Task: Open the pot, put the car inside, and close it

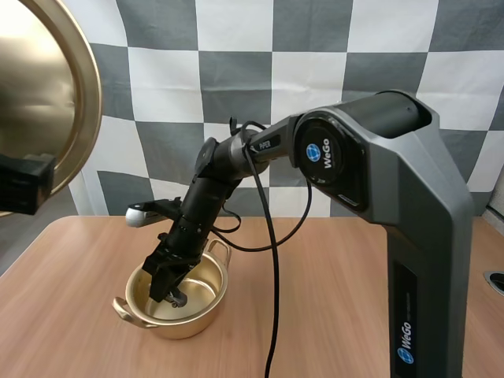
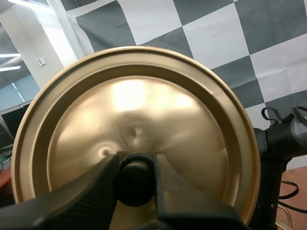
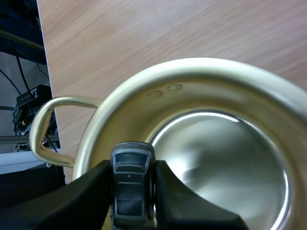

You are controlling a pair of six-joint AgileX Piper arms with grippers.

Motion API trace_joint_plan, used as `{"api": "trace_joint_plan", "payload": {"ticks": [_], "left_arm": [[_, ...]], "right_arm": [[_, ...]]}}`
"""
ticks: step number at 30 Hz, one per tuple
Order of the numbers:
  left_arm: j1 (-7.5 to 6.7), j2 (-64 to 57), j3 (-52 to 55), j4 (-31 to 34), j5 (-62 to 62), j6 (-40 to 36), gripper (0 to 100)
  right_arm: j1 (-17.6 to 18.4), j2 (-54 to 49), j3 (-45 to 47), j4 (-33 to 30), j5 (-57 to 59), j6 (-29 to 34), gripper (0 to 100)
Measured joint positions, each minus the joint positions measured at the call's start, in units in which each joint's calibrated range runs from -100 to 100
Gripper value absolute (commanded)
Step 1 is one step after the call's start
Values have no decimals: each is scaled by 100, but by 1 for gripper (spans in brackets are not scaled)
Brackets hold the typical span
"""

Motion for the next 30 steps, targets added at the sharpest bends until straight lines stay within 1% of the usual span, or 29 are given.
{"api": "trace_joint_plan", "payload": {"ticks": [7,15,23,26,30], "left_arm": [[0,0,0,0,0,0,0],[0,0,0,0,0,0,0],[0,0,0,0,0,0,0],[0,0,0,0,0,0,0],[0,0,0,0,0,0,0]], "right_arm": [[0,11,0,-154,0,31,0],[0,11,0,-143,0,70,0],[0,11,0,-221,-403,514,0],[0,11,0,-247,-537,556,27],[0,11,0,-247,-537,556,76]]}}
